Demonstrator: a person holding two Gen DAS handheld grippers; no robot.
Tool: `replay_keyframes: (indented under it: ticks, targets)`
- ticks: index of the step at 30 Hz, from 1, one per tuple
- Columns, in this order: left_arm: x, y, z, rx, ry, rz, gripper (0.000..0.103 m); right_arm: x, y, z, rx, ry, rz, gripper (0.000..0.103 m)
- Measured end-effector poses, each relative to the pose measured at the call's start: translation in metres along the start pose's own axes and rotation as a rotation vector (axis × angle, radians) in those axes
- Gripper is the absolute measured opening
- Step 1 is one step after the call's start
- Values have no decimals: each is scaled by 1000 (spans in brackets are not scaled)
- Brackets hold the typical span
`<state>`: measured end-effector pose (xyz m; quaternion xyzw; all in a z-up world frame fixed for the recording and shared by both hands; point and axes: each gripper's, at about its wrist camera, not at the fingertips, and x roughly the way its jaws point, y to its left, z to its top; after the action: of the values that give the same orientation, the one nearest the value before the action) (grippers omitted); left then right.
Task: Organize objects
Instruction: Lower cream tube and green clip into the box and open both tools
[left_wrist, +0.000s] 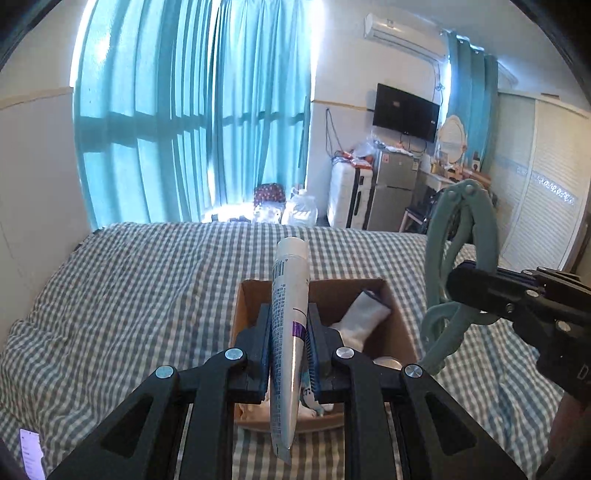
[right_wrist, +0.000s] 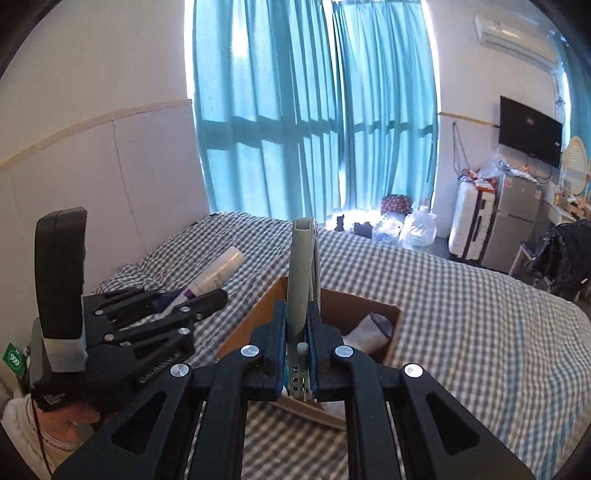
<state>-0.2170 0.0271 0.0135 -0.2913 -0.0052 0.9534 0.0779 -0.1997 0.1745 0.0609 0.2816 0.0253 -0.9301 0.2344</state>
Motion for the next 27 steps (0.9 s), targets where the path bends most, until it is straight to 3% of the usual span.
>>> replay_keyframes:
  ticks: [10, 15, 20, 25, 27]
  targets:
    - [100, 17, -30, -8, 129, 26, 16, 141, -29, -28, 76, 196, 77, 9]
    - [122, 17, -42, 8, 160, 26, 16, 186, -42, -49, 112, 277, 91, 9]
    - [132, 14, -48, 20, 191, 32, 17, 194, -48, -53, 129, 278, 77, 10]
    - [123, 12, -46, 11, 198, 38, 19, 173, -55, -43, 155, 234, 58, 10]
    - [113, 11, -42, 9, 188, 40, 28, 158, -53, -36, 154, 207, 48, 10]
